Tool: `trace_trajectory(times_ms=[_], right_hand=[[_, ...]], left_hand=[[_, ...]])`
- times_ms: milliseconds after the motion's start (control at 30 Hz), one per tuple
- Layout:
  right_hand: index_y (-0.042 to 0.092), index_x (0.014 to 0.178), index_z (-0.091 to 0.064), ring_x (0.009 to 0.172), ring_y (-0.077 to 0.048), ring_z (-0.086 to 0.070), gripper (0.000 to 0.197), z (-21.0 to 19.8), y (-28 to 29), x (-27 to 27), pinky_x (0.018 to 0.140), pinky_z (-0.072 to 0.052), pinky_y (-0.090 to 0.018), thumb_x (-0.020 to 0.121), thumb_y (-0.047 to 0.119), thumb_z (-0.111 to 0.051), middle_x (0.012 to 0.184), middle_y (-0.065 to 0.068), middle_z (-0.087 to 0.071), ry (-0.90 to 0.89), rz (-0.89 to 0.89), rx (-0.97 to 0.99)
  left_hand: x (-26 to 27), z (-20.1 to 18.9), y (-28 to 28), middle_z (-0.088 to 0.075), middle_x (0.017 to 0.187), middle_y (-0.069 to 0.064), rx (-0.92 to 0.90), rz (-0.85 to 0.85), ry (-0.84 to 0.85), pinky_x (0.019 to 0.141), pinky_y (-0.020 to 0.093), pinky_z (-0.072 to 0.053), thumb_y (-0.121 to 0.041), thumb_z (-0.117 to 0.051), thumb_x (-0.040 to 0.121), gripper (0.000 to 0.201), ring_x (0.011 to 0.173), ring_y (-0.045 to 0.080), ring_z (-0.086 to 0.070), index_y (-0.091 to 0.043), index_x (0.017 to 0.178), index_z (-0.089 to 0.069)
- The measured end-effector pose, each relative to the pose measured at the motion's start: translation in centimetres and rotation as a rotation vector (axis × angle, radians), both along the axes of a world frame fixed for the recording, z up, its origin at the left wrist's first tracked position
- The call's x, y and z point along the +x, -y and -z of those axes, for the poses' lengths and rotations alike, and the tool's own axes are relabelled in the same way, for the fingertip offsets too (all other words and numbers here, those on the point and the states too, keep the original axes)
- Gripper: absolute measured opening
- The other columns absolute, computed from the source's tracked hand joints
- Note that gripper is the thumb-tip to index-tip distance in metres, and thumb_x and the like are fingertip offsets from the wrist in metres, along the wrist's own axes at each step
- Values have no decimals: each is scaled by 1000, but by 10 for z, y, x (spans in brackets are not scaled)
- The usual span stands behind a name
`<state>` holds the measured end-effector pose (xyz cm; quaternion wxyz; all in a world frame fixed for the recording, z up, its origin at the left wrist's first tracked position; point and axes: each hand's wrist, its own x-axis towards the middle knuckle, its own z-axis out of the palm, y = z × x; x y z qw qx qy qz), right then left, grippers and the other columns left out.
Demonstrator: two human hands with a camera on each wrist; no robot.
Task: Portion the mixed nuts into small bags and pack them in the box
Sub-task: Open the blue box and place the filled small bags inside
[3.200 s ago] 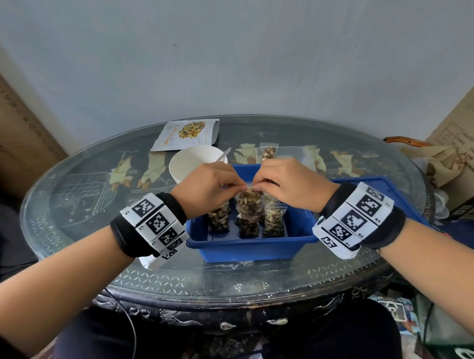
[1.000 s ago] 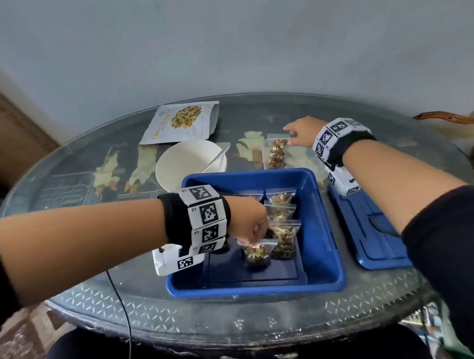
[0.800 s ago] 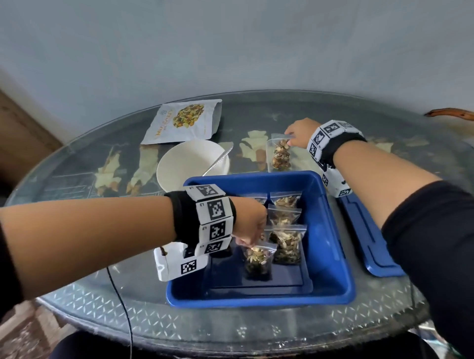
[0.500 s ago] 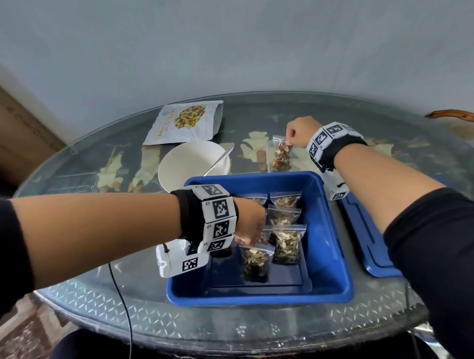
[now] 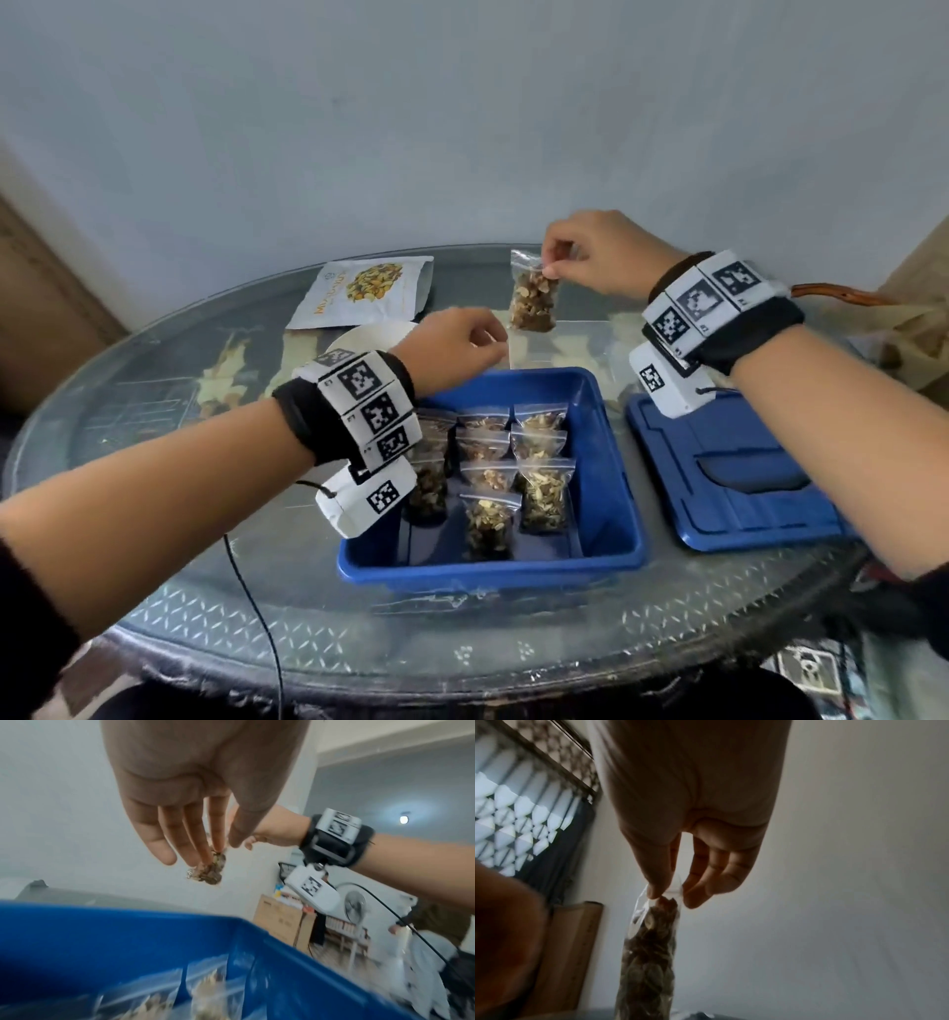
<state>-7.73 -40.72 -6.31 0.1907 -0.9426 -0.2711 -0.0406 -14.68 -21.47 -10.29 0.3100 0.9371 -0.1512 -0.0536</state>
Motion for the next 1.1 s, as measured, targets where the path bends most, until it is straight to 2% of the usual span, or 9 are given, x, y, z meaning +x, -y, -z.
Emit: trace_trajectory(times_ms=[133,200,367,467,633,733,867,1000,1100], right_hand=[[15,90,-58,72,-8,-55,0,-18,-13,-51,69,-43,-24,90,15,-58,83,7,-56,-55,-67,75],[15,89,-59,73,-9,-59,1,-19,-18,-72,70,-49,-26,90,15,-59,77,11,-56,-67,-94,129],[13,89,-61,72,-13,-64,4,-11,-27,-110,70,-56,-29,88,16,-62,78,4,-62,-81,-82,284],[15,89,-62,73,-13,-65,1,-4,-31,-126,70,-56,-28,88,14,-62,80,2,-65,-93,-56,415],[13,100,-60,67,-9,-65,14,19,-40,-149,63,-54,-20,88,6,-61,81,-4,-66,-206,20,836],[15,89,-65,66,-8,-64,9,35,-47,-157,61,-53,-19,89,7,-60,75,-2,-67,-198,105,971],[16,86,-66,63,-8,-62,14,50,-56,-162,60,-53,-20,90,5,-58,71,0,-65,-121,150,1041],[11,87,-65,64,-3,-61,10,58,-60,-165,62,-52,-19,91,7,-57,72,3,-64,-43,178,995],[12,85,-62,69,-11,-62,10,61,-63,-164,67,-54,-27,91,8,-56,71,7,-62,30,202,912]], left_hand=[[-13,-10,-4,-62,108,1,-261,-178,133,81,15,-40,-26,-53,93,33,95,10,-56,-9,122,-56],[-25,-13,-5,-64,107,3,-363,-203,168,85,20,-44,-26,-53,93,33,96,13,-58,-8,121,-57],[-60,-8,-11,-68,93,9,-573,-209,179,84,43,-53,-20,-52,94,14,92,24,-64,-15,93,-65],[-78,-4,-13,-67,89,11,-715,-254,196,81,45,-55,-16,-54,93,16,92,29,-64,-23,82,-64],[-94,4,-17,-69,81,-1,-881,-340,220,83,52,-52,-27,-59,87,14,88,29,-64,-31,78,-68],[-100,8,-15,-70,85,0,-967,-364,201,86,47,-53,-19,-60,89,11,87,22,-65,-24,87,-70],[-105,13,-12,-69,72,-7,-1067,-407,166,69,31,-51,-14,-61,88,12,73,12,-62,-21,82,-67],[-106,18,-11,-65,72,-5,-1066,-443,171,67,32,-48,-14,-61,88,13,73,13,-58,-21,78,-64],[-107,20,-9,-63,70,-6,-1066,-461,199,71,33,-49,-12,-61,88,12,70,12,-57,-16,77,-64]])
